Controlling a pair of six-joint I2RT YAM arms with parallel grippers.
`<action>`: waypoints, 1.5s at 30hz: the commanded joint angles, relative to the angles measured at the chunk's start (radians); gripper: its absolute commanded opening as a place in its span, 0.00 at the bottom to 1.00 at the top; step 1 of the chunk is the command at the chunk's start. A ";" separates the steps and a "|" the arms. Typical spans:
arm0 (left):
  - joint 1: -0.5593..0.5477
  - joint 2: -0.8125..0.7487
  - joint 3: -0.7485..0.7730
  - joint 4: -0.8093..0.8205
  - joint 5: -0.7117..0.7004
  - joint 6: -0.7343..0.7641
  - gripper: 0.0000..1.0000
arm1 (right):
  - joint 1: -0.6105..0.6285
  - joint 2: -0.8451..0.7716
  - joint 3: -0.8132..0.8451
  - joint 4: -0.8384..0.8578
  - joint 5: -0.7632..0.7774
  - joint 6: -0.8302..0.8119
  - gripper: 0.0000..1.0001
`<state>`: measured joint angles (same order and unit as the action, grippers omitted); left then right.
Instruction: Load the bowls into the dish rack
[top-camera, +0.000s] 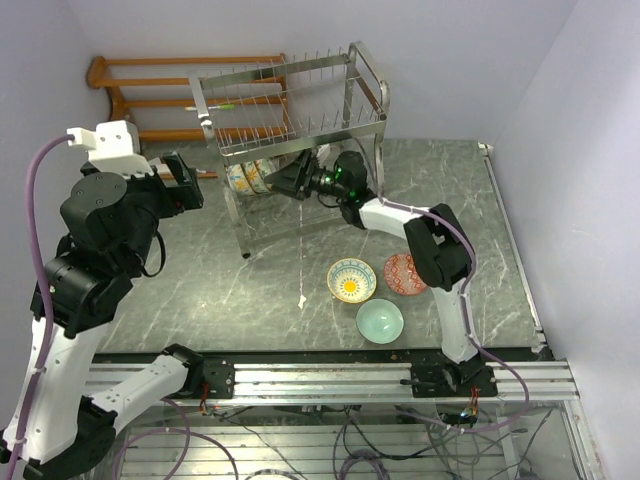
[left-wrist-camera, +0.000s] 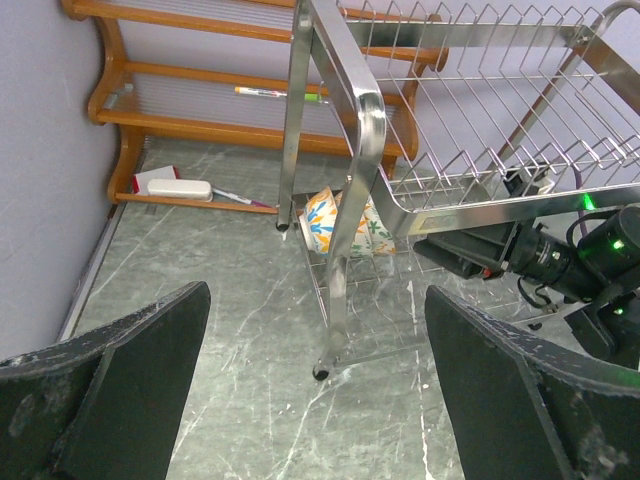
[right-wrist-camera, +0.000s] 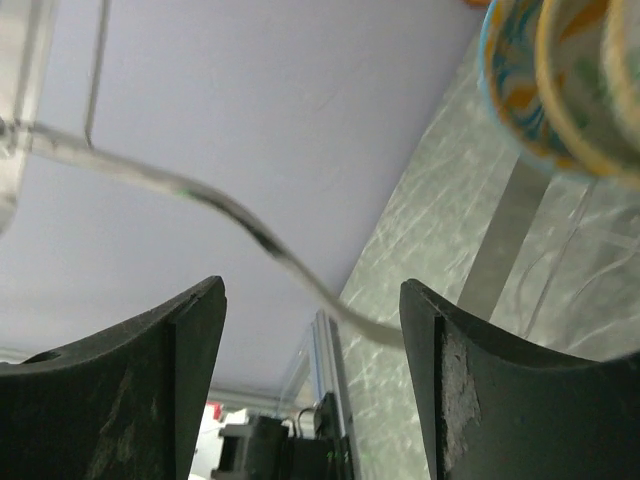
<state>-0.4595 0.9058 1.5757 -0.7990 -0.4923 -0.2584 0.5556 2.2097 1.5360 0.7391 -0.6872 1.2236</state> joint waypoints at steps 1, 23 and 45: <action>0.008 -0.016 0.031 -0.015 0.041 -0.006 1.00 | 0.062 -0.088 -0.134 0.084 0.026 0.015 0.69; 0.007 -0.131 -0.004 -0.115 0.205 -0.008 0.99 | 0.394 -0.743 -0.599 -0.853 0.677 -0.373 0.68; 0.007 -0.191 -0.052 -0.109 0.165 -0.021 0.99 | 0.525 -0.407 -0.189 -1.646 1.216 -0.364 0.66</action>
<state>-0.4595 0.7261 1.5375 -0.9176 -0.3111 -0.2779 1.0630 1.7676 1.3018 -0.7815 0.4030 0.8318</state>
